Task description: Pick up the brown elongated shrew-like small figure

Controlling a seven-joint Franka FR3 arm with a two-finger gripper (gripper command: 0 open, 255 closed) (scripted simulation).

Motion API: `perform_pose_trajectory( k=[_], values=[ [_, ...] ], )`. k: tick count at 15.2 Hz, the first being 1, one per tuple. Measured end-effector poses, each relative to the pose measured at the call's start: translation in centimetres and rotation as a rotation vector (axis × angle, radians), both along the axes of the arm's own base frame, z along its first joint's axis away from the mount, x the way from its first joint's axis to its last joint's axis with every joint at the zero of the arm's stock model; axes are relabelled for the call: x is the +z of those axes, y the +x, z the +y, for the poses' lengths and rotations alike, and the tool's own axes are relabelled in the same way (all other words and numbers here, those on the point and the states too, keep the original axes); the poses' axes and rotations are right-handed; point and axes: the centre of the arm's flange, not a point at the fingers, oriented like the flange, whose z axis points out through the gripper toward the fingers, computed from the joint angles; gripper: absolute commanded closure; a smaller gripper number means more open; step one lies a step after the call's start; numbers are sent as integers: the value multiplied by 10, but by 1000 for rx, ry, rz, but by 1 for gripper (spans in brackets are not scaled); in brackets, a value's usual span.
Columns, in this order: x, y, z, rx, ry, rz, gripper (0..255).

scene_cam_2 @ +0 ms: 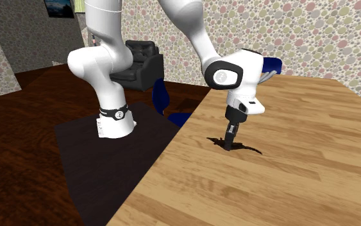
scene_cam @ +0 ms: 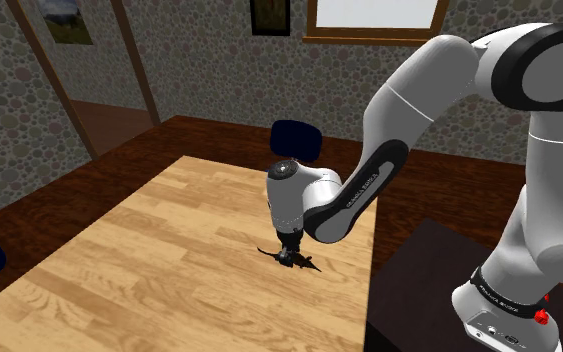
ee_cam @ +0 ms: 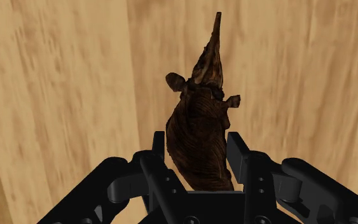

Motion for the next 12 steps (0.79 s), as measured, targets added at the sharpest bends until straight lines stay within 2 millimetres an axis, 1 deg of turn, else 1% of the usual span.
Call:
perform_pose_trajectory(
  k=[2,12],
  values=[
    [5,0,-1,-2,-1,2,255],
    [57,0,-2,-2,-2,3,255]
  ],
)
